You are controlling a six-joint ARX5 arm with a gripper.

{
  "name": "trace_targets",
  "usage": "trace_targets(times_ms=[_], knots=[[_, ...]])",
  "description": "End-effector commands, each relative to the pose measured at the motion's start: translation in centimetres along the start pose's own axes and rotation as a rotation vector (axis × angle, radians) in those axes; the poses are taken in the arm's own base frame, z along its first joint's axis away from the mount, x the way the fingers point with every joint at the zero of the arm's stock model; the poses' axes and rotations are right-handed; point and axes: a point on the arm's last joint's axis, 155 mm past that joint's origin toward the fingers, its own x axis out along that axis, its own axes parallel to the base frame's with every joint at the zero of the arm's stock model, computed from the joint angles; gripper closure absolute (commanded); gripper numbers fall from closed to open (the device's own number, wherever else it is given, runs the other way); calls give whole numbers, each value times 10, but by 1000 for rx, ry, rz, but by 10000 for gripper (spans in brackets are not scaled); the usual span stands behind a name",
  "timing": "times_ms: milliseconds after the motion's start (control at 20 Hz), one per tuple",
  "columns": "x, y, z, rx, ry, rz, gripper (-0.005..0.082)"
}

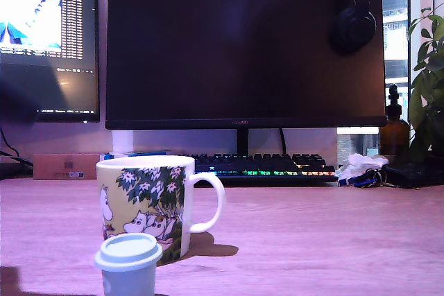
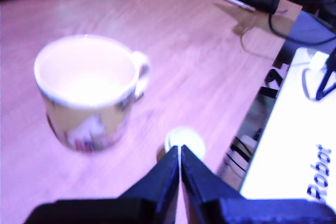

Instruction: Pick up the coffee capsules on the table and drop them inside the coffee cup

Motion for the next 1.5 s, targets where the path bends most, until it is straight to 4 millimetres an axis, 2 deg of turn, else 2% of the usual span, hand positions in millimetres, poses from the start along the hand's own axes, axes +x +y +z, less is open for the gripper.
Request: trace_targets(times_ms=[0, 150, 250, 450, 750, 850, 1000, 1050, 1450], knots=[[5, -2, -13, -12, 51, -14, 788], [9, -17, -23, -4, 99, -78, 788], [10, -22, -21, 10, 89, -93, 788], [10, -21, -21, 11, 88, -89, 788], [10, -6, -23, 11, 97, -11, 774], [10, -6, -22, -11, 93, -10, 716], [11, -4, -11, -38, 47, 3, 428], [12, -1, -8, -64, 36, 21, 395], [22, -4, -30, -77, 137, 14, 305]])
